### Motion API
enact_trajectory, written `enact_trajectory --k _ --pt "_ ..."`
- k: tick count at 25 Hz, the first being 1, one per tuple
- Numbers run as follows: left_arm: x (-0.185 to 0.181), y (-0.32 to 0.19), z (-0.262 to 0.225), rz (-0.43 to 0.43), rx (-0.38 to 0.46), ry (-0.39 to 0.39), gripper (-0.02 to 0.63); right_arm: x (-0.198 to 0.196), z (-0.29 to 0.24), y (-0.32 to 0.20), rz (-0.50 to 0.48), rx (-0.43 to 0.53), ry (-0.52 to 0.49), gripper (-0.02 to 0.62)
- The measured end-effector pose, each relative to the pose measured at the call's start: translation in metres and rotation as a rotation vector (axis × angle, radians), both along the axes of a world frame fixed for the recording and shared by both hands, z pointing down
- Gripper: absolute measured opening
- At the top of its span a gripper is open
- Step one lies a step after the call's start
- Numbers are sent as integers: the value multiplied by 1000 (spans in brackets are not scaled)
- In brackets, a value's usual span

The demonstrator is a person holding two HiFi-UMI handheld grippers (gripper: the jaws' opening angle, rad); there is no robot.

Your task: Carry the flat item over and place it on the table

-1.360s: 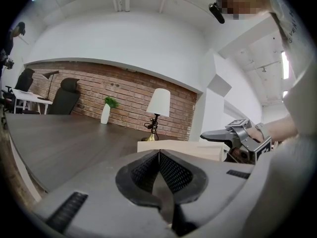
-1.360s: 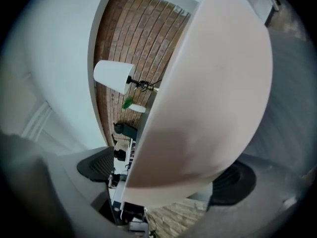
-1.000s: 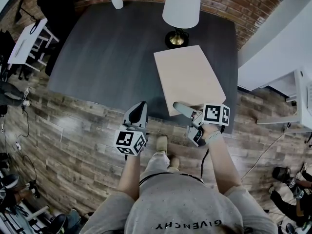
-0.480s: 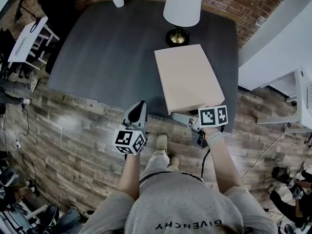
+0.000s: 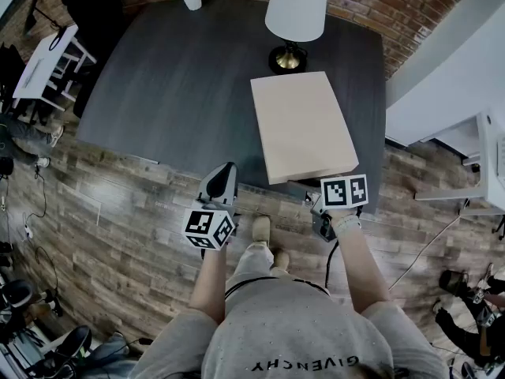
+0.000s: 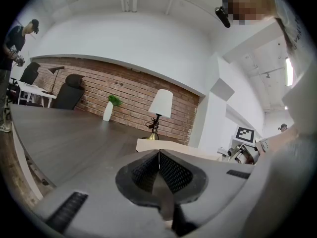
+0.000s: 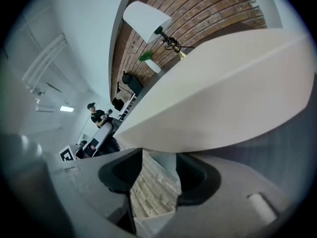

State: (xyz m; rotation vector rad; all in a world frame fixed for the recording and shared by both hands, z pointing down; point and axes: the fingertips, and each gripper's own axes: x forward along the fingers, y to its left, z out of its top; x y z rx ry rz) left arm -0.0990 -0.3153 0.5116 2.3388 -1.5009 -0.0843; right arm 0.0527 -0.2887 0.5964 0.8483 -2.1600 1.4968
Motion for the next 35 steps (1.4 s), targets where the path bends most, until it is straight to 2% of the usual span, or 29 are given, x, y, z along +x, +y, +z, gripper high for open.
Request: enact_trajectory --k 2,7,9,10,13,19,23,26,32,35 --pt "0 1 1 -2 -1 5 -2 2 5 1 19 1 -3 199" --pt "1 4 4 -2 -10 10 -2 10 15 5 54 -22 7 114" --pt "1 4 5 -4 -13 9 -2 12 16 4 68 -26 1 103" --pt "1 5 5 -5 -13 9 -2 12 16 4 81 -27 -10 52" --pt "1 8 5 -7 -11 9 -2 14 13 3 107 -14 -32 12" --pt "5 15 1 -5 -4 7 -2 17 1 6 90 50 -38 -5" --pt "9 19 -3 -3 3 -2 -2 21 -14 7 75 155 -42 -3" --pt "12 24 -7 -4 7 -9 -2 29 -31 2 95 276 -34 -3" --pt "17 32 -17 -6 23 -23 -2 45 -67 -4 89 523 80 -3" --pt "22 34 -24 -1 35 -36 -2 53 -87 -7 110 625 105 -3"
